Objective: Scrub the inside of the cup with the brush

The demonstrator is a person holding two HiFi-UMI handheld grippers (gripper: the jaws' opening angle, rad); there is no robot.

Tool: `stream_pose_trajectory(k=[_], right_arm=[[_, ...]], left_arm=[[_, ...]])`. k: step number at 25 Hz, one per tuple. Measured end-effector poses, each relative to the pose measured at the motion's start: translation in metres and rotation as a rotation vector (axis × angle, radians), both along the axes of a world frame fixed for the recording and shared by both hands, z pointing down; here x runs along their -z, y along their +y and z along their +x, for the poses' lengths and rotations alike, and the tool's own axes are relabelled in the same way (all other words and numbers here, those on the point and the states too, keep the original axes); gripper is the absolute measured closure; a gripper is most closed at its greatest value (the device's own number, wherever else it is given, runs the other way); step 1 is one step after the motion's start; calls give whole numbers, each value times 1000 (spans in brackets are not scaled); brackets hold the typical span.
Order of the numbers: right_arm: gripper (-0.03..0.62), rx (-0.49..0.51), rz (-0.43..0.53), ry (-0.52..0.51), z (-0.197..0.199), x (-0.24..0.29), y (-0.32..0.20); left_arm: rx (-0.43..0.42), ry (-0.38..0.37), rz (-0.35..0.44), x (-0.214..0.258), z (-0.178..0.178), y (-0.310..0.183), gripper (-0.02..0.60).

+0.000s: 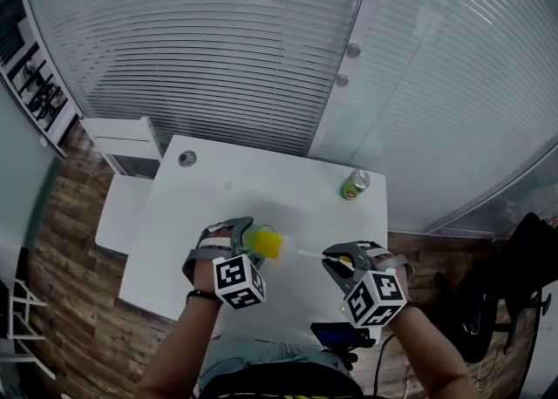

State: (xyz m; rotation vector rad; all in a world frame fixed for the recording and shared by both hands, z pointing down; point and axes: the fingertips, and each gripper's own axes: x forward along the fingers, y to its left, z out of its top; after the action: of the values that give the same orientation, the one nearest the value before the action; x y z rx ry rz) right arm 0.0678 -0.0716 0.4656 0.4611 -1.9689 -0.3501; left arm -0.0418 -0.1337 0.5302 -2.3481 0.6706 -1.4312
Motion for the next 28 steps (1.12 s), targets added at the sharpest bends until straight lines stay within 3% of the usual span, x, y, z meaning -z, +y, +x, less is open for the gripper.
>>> stream_pose_trajectory(k=[18,28], right_arm=[[559,10,-21,52,-21,10,-8],[560,-53,-89,-2,-16,2,-20]], left_arm=[[-66,-88,-5,-7,23,3,186],[-83,-101,10,-2,23,0,186]])
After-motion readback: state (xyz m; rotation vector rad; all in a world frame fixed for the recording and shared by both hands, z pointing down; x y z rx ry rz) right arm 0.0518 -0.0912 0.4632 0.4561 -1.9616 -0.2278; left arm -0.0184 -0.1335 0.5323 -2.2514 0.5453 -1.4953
